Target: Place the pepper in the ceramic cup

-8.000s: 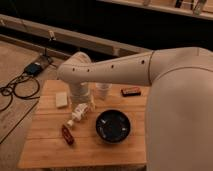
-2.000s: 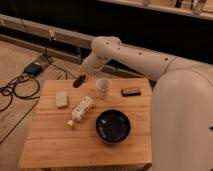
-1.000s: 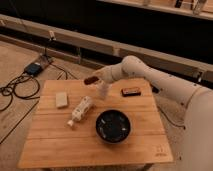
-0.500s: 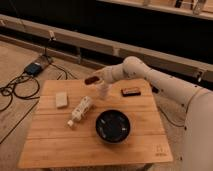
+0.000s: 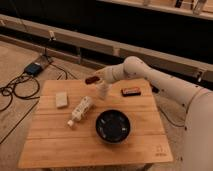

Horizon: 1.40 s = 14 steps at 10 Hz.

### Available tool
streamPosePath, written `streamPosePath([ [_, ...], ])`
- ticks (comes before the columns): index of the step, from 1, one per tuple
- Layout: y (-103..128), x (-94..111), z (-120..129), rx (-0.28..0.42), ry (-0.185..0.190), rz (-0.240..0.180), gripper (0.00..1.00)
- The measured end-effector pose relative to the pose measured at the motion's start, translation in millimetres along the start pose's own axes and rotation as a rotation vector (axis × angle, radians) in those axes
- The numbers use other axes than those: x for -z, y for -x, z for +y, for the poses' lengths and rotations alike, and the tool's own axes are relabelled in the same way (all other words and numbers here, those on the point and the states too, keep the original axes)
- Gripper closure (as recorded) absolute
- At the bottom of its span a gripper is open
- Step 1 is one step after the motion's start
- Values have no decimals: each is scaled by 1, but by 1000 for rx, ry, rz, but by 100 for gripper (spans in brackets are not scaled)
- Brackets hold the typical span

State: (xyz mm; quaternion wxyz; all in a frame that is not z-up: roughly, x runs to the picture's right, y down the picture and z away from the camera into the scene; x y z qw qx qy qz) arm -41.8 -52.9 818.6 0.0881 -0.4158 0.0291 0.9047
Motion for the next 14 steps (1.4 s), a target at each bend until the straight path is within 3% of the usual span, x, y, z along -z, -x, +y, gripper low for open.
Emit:
streamPosePath([
  [4,17,10,4,-126,33,4,100],
  [10,44,8,-11,-347,57,54,99],
  [14,54,6,-21,-419,54,61,63],
])
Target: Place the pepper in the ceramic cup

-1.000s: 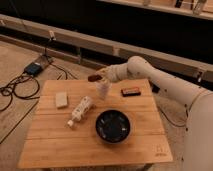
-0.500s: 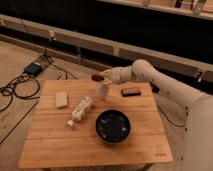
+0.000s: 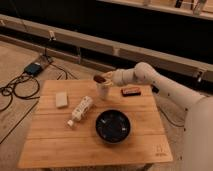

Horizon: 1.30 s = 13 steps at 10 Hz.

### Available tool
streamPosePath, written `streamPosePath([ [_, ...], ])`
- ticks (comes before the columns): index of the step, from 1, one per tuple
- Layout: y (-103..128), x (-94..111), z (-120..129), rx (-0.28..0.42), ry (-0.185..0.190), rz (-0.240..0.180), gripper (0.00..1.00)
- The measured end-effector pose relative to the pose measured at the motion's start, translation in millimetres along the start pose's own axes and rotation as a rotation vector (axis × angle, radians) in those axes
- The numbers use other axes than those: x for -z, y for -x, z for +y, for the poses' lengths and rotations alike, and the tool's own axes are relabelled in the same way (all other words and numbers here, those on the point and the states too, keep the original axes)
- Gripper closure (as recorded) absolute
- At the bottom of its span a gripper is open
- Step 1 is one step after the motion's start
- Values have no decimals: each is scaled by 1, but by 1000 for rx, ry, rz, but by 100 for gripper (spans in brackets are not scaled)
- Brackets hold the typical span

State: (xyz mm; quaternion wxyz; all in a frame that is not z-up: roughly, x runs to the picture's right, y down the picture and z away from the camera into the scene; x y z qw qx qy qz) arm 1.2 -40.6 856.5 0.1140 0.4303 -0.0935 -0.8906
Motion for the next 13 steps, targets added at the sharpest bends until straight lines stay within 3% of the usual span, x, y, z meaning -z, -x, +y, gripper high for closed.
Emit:
streamPosePath([
  [1,0,0,1,0,1,0,59],
  [6,0,0,0,-1,0,0,58],
  [8,4,0,2,-12,6,7,50],
  [9,7,-2,4,-3,9,16,40],
  [13,6,-2,3,0,9,18,37],
])
